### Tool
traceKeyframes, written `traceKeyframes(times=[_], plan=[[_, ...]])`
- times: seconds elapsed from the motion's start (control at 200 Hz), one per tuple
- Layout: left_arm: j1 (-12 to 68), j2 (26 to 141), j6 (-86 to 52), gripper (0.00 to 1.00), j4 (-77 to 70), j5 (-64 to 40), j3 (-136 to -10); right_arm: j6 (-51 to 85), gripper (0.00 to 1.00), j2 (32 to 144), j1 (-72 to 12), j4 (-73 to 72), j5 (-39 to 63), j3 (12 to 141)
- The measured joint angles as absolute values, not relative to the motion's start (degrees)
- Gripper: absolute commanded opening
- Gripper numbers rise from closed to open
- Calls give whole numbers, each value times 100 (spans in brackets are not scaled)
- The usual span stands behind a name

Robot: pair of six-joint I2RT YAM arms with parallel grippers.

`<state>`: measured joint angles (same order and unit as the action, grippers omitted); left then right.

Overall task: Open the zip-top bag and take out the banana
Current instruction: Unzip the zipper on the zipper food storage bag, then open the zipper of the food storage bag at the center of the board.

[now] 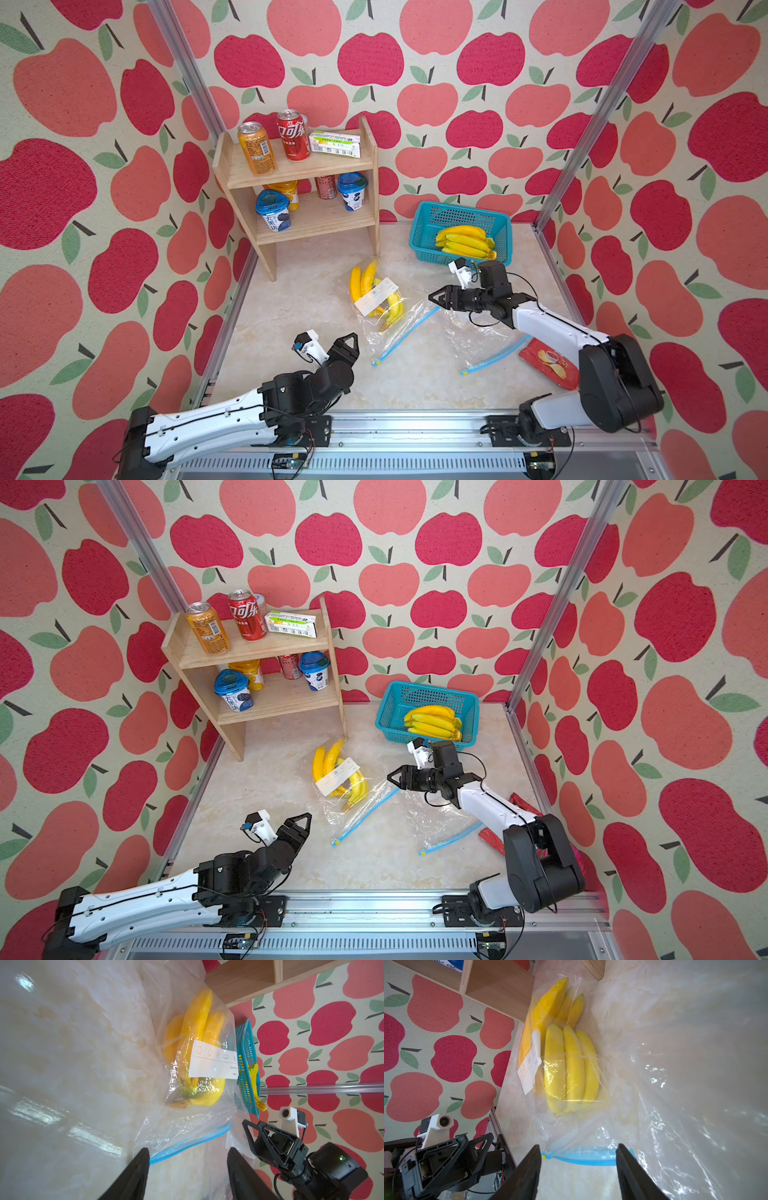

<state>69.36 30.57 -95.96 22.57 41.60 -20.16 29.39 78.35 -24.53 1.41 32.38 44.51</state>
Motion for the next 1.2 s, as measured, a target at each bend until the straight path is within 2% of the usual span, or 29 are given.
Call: traceKeyframes(times=[0.095, 0.195, 0.32, 0.46, 0.715, 1.195], plan=[[6136, 3061, -9059, 69, 2104, 3616, -2016, 2958, 59, 6978, -2574, 257, 2923, 4198], [4908, 3236, -8473, 73, 1767, 2692, -2018, 3013, 56, 6351, -2888, 403, 2711, 3977], [3511, 3754, -7725, 76, 1424, 1417, -2147, 3326, 53, 6077, -3240, 429, 2591, 3452], [2714, 4668, -6938, 77, 1210, 307, -2762, 3927, 53, 6010, -3583, 102, 2574, 2541], [2517, 5640, -6281, 76, 655, -650, -3157, 4716, 53, 6436, -4088, -980, 2386, 2292], [2657, 5596, -5266, 77, 1011, -648, -3586, 5481, 51, 8256, -4390, -2512, 2257, 2779]])
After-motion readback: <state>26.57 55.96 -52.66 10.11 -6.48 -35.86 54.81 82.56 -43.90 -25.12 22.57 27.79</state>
